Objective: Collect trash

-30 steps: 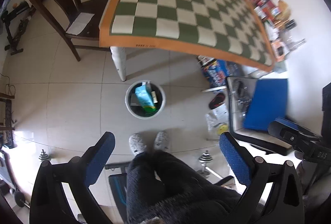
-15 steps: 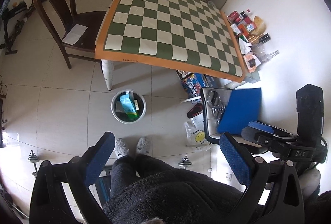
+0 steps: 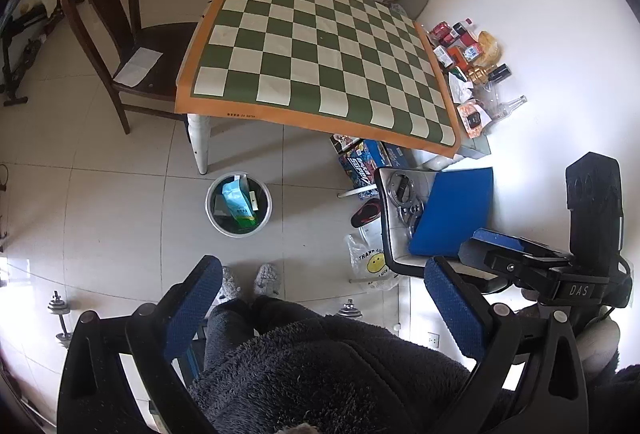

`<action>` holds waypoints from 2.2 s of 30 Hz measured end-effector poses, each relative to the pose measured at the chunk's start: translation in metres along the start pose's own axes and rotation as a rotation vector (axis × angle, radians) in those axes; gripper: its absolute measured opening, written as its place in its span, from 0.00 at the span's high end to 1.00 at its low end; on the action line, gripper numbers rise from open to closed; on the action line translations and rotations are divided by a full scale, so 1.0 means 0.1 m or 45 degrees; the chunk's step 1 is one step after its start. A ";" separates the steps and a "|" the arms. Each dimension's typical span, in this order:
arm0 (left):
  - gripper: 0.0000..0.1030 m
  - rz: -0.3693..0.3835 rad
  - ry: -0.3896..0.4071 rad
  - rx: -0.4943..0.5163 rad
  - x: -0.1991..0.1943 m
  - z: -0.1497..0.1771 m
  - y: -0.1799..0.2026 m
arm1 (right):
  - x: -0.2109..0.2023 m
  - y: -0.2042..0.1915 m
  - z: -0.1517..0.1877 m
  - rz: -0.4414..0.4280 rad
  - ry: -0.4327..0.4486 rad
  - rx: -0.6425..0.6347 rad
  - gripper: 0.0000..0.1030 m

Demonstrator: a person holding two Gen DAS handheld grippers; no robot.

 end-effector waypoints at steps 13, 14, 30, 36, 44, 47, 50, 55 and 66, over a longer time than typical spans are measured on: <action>0.00 0.005 -0.004 0.016 -0.04 0.00 0.03 | -0.06 0.01 0.06 -0.001 -0.013 -0.017 0.00; 0.00 0.003 -0.005 0.015 -0.04 -0.01 0.01 | -0.04 0.00 0.05 0.000 -0.008 -0.011 0.00; 0.00 0.001 -0.005 0.019 -0.06 -0.05 -0.08 | -0.06 0.00 0.07 0.002 -0.010 -0.017 0.00; 0.00 -0.004 -0.005 0.019 -0.05 -0.04 -0.06 | -0.07 0.00 0.07 -0.003 -0.014 -0.022 0.00; 0.00 -0.005 -0.003 0.014 -0.04 -0.03 -0.03 | -0.08 -0.02 0.06 -0.011 -0.028 -0.033 0.00; 0.00 -0.004 -0.002 0.010 -0.04 -0.02 -0.01 | -0.09 -0.01 0.07 -0.009 -0.031 -0.036 0.00; 0.00 -0.003 0.000 0.011 -0.04 -0.02 -0.01 | -0.11 0.01 0.09 -0.010 -0.029 -0.034 0.00; 0.00 0.003 -0.002 0.022 -0.04 -0.03 0.02 | -0.15 0.06 0.09 -0.009 -0.024 -0.030 0.00; 0.00 0.008 -0.003 0.032 -0.05 -0.04 0.05 | -0.21 0.12 0.08 -0.010 -0.017 -0.032 0.00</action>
Point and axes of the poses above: each gripper's, at about its wrist camera, not at the fingertips, and x roughly the way its jaws point, y to its right, z to its underside, the point moved 1 cm from there along x, roughly the way its jaws point, and after that the axes turned 10 degrees about y, right-handed, at the moved point
